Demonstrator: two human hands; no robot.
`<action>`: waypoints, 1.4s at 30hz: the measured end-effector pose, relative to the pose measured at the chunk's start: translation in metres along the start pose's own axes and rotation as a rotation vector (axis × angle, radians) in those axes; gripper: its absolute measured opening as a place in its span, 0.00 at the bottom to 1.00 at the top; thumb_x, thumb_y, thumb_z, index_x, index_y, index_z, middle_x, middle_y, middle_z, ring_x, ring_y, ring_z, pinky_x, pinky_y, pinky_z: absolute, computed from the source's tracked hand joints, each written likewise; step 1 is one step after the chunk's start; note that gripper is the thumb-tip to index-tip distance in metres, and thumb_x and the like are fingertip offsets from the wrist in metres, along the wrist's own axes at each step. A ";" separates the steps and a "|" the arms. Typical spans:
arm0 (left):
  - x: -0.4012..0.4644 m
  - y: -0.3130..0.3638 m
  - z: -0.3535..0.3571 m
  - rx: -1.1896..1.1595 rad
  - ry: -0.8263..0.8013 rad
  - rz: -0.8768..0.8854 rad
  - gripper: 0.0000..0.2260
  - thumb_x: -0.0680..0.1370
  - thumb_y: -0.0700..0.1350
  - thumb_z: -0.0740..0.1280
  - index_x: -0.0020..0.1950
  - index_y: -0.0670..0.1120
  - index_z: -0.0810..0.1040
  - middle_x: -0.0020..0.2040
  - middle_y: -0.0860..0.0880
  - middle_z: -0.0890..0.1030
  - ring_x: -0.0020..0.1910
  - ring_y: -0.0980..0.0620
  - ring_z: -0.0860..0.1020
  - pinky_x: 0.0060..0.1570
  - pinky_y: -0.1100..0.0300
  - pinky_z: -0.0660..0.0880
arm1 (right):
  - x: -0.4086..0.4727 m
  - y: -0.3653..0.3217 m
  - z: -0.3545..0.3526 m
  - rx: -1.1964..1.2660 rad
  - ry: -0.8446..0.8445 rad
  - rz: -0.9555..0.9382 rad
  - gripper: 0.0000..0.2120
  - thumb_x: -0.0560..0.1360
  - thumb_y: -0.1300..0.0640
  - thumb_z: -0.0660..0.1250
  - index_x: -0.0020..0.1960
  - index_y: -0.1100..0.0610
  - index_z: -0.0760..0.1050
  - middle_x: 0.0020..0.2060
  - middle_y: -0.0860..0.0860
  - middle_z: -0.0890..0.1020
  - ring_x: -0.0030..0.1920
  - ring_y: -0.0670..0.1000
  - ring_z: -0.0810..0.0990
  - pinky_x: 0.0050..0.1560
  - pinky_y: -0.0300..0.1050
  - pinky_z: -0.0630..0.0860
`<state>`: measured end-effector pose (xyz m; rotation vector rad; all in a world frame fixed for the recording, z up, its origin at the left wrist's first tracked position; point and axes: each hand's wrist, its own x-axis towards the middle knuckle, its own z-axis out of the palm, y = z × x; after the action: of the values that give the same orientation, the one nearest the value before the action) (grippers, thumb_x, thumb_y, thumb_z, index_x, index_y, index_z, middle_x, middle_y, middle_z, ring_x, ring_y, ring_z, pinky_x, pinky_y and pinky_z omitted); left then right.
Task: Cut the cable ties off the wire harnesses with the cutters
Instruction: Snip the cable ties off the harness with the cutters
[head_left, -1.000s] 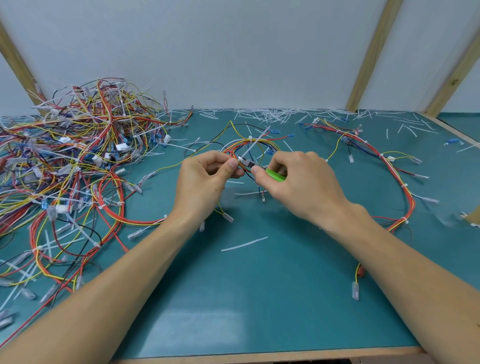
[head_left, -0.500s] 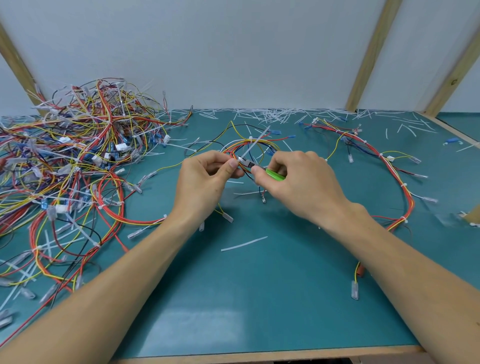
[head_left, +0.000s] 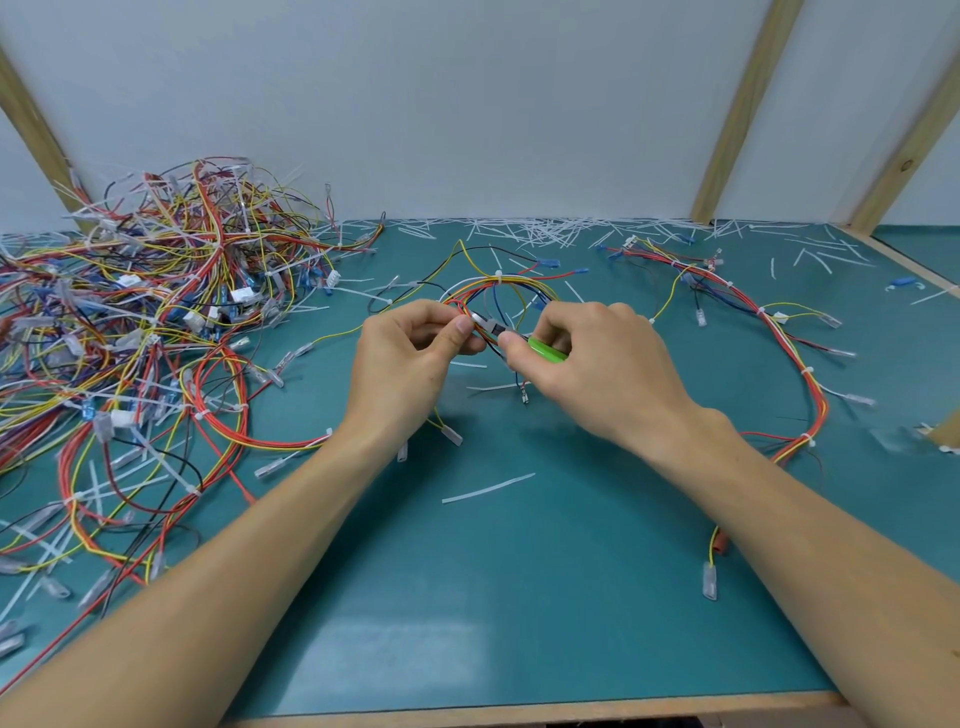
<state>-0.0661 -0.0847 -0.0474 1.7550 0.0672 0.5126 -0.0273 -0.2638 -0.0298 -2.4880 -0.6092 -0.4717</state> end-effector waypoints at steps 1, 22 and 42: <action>0.000 0.001 0.000 -0.001 0.000 0.001 0.06 0.80 0.43 0.69 0.44 0.50 0.82 0.38 0.53 0.86 0.42 0.58 0.85 0.38 0.70 0.74 | 0.000 0.000 0.000 0.007 0.002 0.001 0.23 0.75 0.32 0.64 0.38 0.51 0.76 0.32 0.46 0.81 0.42 0.55 0.79 0.46 0.51 0.78; 0.001 0.004 0.000 -0.023 0.000 -0.127 0.09 0.80 0.49 0.68 0.44 0.46 0.77 0.38 0.52 0.87 0.39 0.55 0.86 0.38 0.60 0.74 | 0.018 0.014 -0.003 0.963 0.067 0.360 0.22 0.82 0.42 0.62 0.39 0.57 0.77 0.28 0.51 0.76 0.26 0.51 0.72 0.26 0.45 0.73; -0.003 0.003 0.000 0.249 -0.074 0.197 0.03 0.79 0.42 0.71 0.51 0.48 0.84 0.51 0.58 0.85 0.54 0.59 0.80 0.55 0.54 0.76 | 0.015 0.014 0.008 0.915 -0.022 0.271 0.14 0.79 0.55 0.73 0.43 0.66 0.80 0.26 0.49 0.73 0.25 0.49 0.70 0.26 0.43 0.74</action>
<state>-0.0694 -0.0864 -0.0453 2.0351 -0.0989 0.6020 -0.0056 -0.2653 -0.0349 -1.6562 -0.3612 -0.0255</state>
